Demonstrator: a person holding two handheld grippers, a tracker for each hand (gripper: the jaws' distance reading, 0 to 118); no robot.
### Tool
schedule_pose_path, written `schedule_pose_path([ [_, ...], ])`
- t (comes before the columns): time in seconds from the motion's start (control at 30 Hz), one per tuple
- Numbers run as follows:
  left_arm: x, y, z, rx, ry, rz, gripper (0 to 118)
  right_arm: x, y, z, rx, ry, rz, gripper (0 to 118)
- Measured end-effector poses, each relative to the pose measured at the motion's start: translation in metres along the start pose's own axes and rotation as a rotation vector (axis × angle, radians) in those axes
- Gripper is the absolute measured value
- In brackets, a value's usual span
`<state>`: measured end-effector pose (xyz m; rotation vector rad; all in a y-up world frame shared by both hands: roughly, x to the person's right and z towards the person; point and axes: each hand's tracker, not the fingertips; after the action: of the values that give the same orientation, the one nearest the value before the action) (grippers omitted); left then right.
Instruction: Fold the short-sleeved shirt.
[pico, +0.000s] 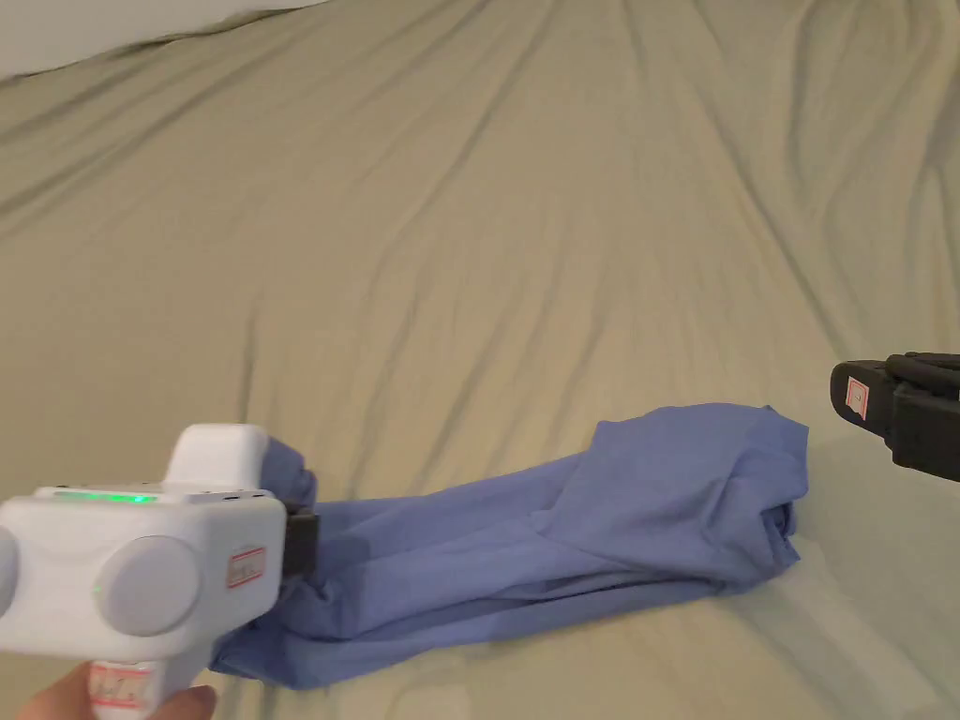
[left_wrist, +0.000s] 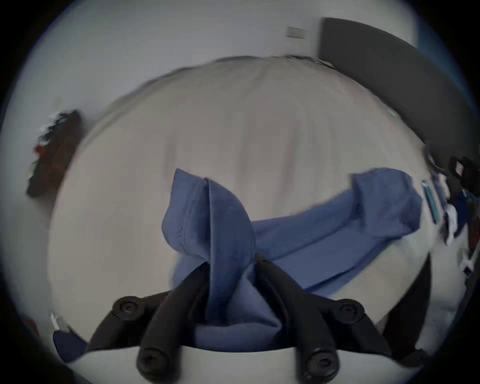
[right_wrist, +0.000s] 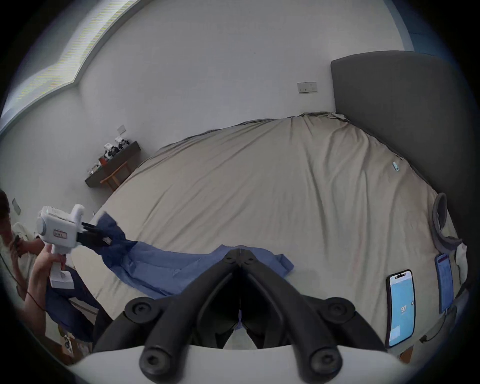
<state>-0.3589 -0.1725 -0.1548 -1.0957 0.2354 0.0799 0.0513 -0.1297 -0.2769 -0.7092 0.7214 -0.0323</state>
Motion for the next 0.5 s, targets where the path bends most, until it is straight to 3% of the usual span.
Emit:
schedule_pose_path([
  [0.1,0.035,0.011,-0.034,-0.052,-0.101,-0.050,14,0.013,-0.006,0.007,0.003,-0.019,-0.018,2],
  [0.2,0.045,0.019,-0.061,-0.121,-0.246,0.084,16,0.025,-0.013,0.012,-0.006,-0.032,-0.046,2],
  [0.23,0.042,0.018,-0.066,-0.132,-0.290,0.145,32,0.027,-0.016,0.013,-0.010,-0.043,-0.053,2],
  [0.27,0.036,0.014,-0.062,-0.101,-0.336,0.200,58,0.030,-0.018,0.014,-0.015,-0.052,-0.059,2],
  [0.3,0.031,0.013,-0.053,-0.066,-0.389,0.232,76,0.032,-0.019,0.015,-0.020,-0.055,-0.061,2],
  [0.4,0.003,0.005,0.002,0.029,-0.401,0.278,77,0.036,-0.023,0.015,-0.029,-0.057,-0.073,2],
  [0.5,-0.023,0.002,0.052,0.150,-0.270,0.259,87,0.034,-0.023,0.013,-0.032,-0.051,-0.079,2],
])
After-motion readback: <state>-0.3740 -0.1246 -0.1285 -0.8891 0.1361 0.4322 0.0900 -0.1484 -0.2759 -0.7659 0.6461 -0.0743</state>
